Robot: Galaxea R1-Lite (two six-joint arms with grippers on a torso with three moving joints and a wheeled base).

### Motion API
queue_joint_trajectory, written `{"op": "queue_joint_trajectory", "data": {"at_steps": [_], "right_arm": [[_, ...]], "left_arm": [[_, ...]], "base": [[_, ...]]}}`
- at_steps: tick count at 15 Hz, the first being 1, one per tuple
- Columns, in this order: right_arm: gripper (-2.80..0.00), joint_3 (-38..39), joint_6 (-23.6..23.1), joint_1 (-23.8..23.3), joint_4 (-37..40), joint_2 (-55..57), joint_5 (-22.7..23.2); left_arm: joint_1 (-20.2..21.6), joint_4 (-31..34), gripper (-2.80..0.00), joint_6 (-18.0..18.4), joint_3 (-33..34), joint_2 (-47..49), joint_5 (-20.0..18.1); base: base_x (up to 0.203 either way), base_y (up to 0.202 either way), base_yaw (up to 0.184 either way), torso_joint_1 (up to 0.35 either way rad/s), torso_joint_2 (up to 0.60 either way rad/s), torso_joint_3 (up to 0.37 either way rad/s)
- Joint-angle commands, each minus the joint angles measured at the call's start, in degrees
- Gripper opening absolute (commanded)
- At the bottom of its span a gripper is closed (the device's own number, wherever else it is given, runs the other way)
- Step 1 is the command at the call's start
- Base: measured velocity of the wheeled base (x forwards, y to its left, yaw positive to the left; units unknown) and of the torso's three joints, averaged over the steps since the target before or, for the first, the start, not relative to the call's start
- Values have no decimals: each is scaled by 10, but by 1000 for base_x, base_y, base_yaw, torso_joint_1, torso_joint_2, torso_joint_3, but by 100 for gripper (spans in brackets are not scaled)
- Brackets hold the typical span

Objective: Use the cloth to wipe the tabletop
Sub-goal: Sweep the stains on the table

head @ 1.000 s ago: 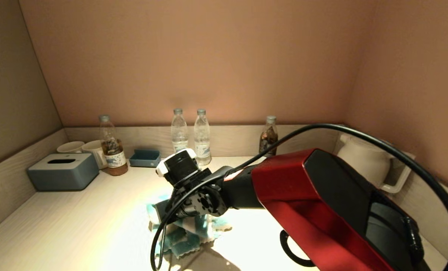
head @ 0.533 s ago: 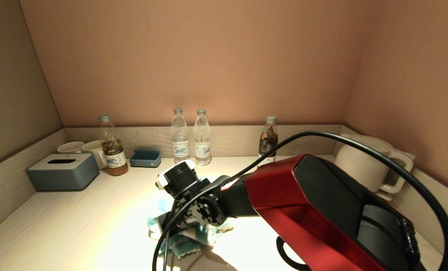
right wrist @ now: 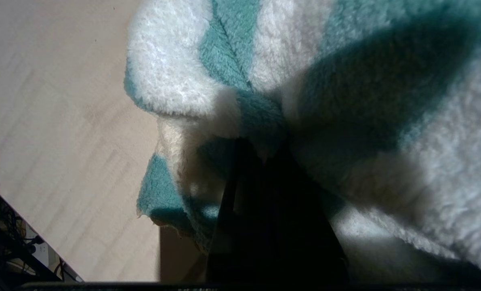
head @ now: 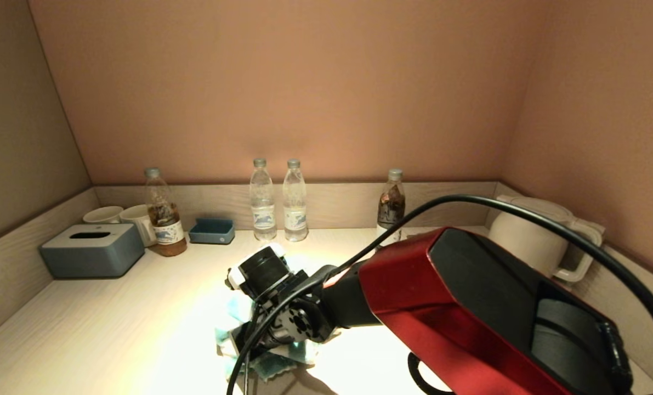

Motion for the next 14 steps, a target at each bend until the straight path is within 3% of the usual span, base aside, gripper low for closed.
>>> {"op": "queue_joint_trajectory", "data": {"at_steps": [1, 4, 8, 12, 14], "right_arm": [[-280, 77, -6, -1, 3, -42, 0], [-280, 140, -10, -14, -5, -86, 0], [-280, 151, -12, -19, -11, -94, 0], [-280, 312, -32, -84, -66, -198, 1], [-280, 378, -47, -143, -97, -239, 2]], "left_arm": [[0, 0, -280, 0, 0, 0, 0], [0, 0, -280, 0, 0, 0, 0], [0, 0, -280, 0, 0, 0, 0], [0, 0, -280, 0, 0, 0, 0], [0, 0, -280, 0, 0, 0, 0]], "base": [[0, 0, 0, 0, 0, 0], [0, 0, 0, 0, 0, 0], [0, 0, 0, 0, 0, 0], [0, 0, 0, 0, 0, 0], [0, 0, 0, 0, 0, 0]]}}
